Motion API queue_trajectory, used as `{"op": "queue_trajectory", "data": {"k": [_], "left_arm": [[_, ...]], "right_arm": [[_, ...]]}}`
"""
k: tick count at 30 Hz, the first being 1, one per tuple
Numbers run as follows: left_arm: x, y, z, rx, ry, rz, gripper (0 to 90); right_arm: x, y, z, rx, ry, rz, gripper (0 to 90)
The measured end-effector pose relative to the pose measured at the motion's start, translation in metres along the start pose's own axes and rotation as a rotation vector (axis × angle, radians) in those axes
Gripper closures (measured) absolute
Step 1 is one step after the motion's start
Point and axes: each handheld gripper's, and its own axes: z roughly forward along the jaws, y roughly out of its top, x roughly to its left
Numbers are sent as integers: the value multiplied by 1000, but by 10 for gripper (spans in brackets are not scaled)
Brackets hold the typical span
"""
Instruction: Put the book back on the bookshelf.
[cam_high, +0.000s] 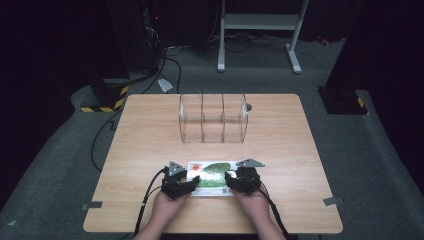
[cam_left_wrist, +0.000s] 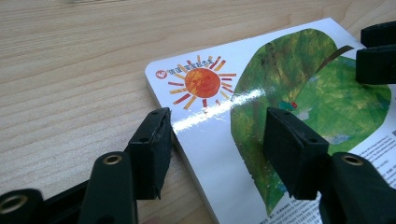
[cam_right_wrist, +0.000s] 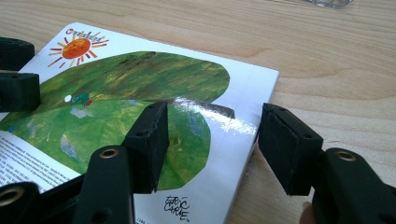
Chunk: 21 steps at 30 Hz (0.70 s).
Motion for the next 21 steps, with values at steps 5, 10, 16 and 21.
{"op": "queue_trajectory", "data": {"k": [5,10,16,21], "left_arm": [[0,-3,-3,4,0,-15,380],[-1,-18,-24,-2,-28,-32,341],[2,-27,-35,-24,-43,-18,332],[3,-23,-30,-39,-52,-11,318]], "right_arm": [[2,-3,-7,11,20,-4,383],[6,-17,-34,-31,63,-20,332],[9,-43,-49,-30,74,-32,272],[10,-45,-46,6,65,-55,252]]}}
